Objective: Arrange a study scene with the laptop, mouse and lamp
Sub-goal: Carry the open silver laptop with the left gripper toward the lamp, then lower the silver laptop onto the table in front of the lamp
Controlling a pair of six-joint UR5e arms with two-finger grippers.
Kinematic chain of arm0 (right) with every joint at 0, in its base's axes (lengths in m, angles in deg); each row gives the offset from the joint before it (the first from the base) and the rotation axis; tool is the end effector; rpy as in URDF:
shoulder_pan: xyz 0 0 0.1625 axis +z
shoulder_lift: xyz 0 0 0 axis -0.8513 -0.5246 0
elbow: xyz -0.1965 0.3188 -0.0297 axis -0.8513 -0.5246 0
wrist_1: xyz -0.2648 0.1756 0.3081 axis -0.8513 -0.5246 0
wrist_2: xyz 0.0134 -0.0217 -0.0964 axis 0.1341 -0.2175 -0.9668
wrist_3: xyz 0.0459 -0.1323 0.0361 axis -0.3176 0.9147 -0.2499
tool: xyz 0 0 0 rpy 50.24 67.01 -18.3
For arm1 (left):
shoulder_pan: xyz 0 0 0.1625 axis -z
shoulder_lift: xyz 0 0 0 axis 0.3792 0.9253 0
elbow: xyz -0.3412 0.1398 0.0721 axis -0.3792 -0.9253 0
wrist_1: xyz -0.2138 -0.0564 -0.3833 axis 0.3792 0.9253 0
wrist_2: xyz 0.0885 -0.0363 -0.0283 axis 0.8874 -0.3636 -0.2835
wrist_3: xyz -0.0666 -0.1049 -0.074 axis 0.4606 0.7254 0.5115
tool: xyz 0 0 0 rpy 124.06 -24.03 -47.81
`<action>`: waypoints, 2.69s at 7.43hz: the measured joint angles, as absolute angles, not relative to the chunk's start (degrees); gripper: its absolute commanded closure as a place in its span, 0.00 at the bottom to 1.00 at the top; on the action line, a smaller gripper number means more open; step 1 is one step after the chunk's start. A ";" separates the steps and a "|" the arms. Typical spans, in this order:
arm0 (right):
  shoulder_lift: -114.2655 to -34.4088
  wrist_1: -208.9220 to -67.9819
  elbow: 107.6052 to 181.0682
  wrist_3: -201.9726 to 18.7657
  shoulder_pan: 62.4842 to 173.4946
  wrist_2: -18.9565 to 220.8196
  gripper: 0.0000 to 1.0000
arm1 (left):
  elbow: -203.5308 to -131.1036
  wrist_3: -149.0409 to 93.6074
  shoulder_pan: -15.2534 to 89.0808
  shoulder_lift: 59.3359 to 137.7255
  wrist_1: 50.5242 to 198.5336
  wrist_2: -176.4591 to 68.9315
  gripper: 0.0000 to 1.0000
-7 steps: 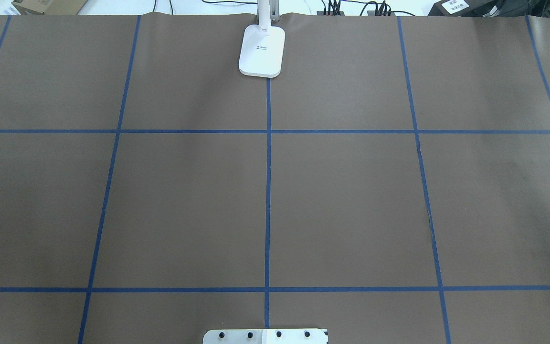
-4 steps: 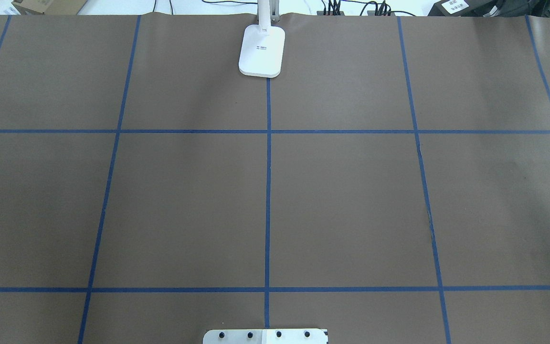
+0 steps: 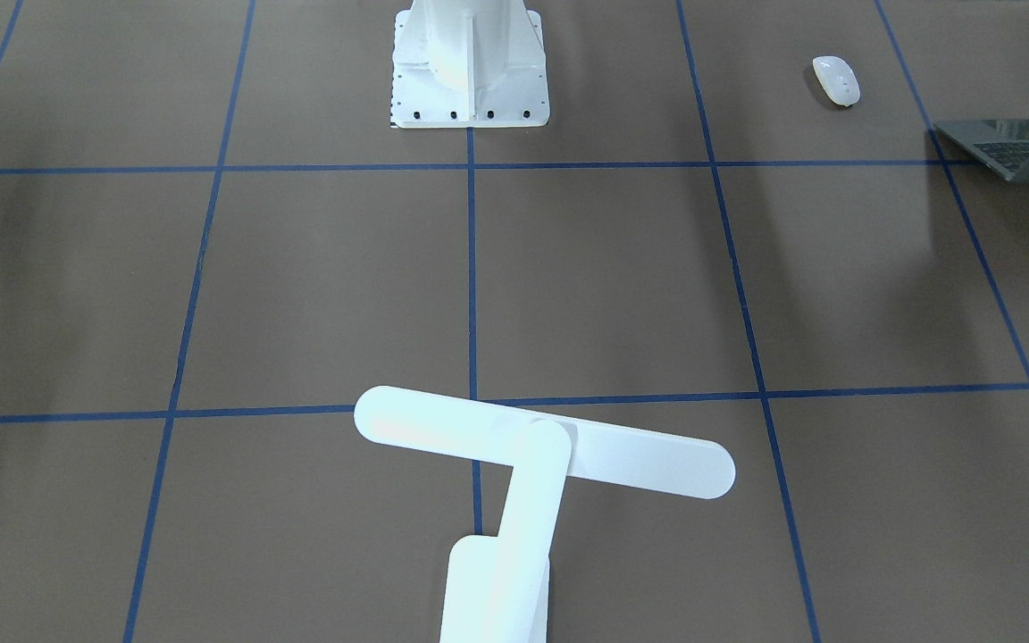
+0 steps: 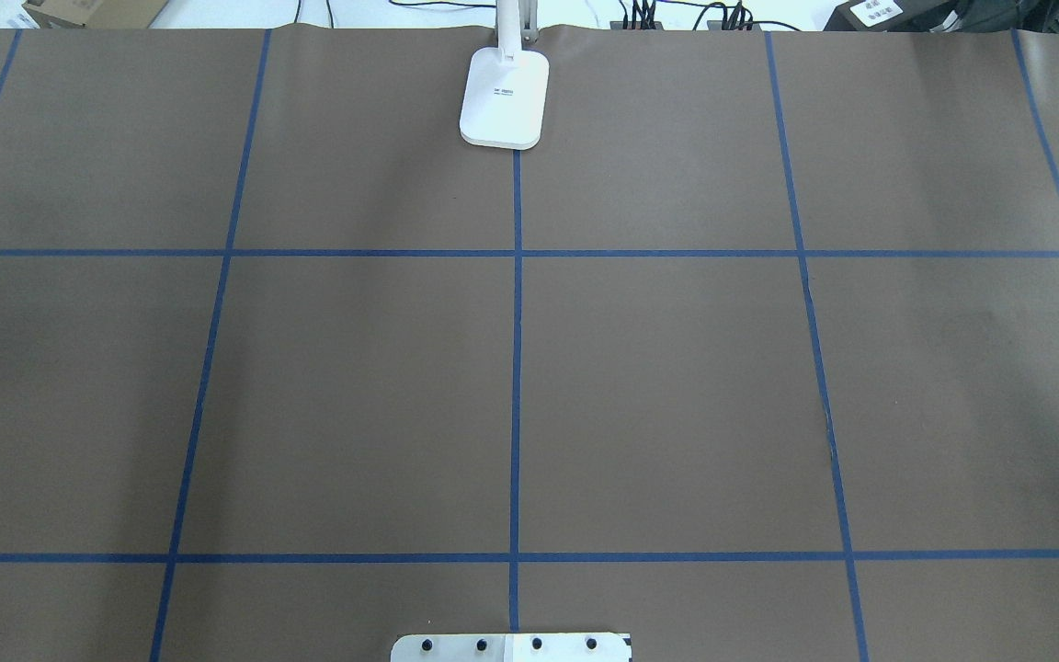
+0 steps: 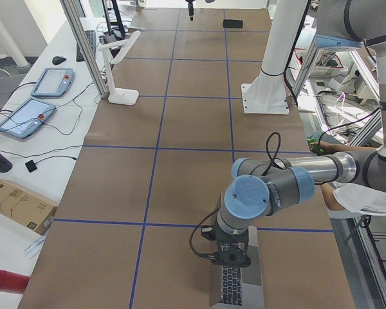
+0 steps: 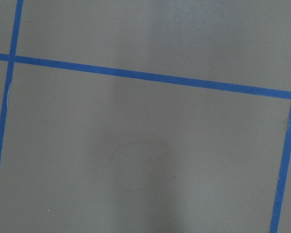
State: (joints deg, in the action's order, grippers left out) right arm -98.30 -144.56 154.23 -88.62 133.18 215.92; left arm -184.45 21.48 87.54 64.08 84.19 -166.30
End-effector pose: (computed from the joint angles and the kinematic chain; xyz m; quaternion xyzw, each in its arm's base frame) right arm -0.1099 -0.5036 0.5361 0.0247 -0.4220 -0.0704 0.9035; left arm -0.1676 -0.3684 0.6225 -0.2212 0.3134 -0.6423 0.6636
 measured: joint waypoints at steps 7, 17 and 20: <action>-96.72 -144.59 153.95 -90.82 131.70 214.38 0.01 | -184.28 53.03 61.34 98.94 78.09 -170.32 1.00; -95.51 -144.57 152.78 -92.86 130.82 213.51 0.01 | -173.48 98.57 24.80 135.65 72.42 -155.36 1.00; -95.57 -144.58 152.53 -92.86 130.83 213.50 0.01 | -163.89 98.12 24.01 138.75 79.48 -154.34 1.00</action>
